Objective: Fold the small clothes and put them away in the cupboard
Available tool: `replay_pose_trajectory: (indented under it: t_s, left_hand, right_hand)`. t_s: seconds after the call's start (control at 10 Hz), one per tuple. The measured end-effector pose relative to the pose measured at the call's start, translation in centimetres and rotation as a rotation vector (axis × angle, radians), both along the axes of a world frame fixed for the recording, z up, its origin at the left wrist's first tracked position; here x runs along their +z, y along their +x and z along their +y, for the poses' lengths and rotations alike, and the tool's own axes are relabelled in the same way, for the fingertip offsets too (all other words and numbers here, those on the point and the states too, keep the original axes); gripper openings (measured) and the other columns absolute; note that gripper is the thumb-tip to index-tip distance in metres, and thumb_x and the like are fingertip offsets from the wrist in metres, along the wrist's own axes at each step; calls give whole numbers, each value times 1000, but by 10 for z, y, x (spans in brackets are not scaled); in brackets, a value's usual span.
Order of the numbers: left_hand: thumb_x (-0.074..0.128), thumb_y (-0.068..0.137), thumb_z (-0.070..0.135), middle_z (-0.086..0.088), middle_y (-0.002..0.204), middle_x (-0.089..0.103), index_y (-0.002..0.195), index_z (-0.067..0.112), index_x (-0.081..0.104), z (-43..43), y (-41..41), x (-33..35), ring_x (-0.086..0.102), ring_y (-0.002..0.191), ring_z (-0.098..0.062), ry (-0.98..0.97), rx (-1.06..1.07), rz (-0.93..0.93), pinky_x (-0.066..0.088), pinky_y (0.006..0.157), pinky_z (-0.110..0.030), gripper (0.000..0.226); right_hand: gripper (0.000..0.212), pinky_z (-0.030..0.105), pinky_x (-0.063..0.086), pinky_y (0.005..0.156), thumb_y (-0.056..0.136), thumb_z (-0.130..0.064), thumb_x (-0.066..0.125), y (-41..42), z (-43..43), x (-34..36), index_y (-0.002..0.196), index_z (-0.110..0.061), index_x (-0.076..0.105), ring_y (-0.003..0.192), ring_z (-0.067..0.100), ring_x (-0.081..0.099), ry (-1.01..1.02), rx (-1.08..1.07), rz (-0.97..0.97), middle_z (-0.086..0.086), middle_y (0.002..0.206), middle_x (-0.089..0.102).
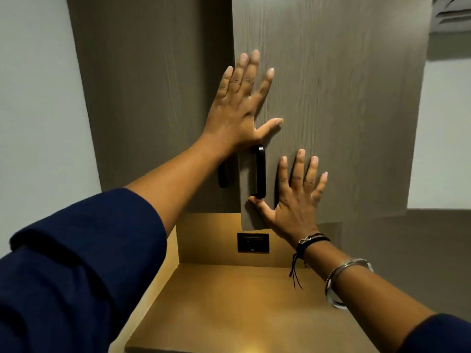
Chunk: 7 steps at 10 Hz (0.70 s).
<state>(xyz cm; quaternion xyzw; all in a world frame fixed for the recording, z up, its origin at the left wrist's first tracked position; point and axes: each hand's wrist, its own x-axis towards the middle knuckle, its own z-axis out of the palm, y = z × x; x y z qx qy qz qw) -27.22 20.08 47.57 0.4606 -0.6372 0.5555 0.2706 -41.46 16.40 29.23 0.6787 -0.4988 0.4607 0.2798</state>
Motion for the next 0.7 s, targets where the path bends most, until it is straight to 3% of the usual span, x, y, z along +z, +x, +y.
replay_pose_trajectory:
  t_s: [0.5,0.6,0.7]
  left_hand:
    - [19,88,78,-25,163,3,156,13,6,-88,16,-4,1,151,-39,74,-97,91,-2,121,-48,96]
    - [21,89,76,-24,163,-2,156,12,3,-79,12,0,-3,151,-38,120,-117,113,-4,120,-48,94]
    - [20,92,70,-21,163,-11,156,13,-4,-66,12,-12,-12,151,-34,200,-132,162,-8,121,-46,89]
  right_hand:
    - [93,68,-2,113,84,-78,29,14,-74,-5,155,-21,10,148,44,-1,-71,-160,56,17,163,4]
    - [92,68,-2,113,84,-76,29,13,-66,-3,156,-21,8,148,44,-3,-36,-151,70,17,163,2]
    - [91,67,-3,114,86,-73,31,7,-44,-1,155,-23,0,147,40,-15,65,-87,107,15,163,-12]
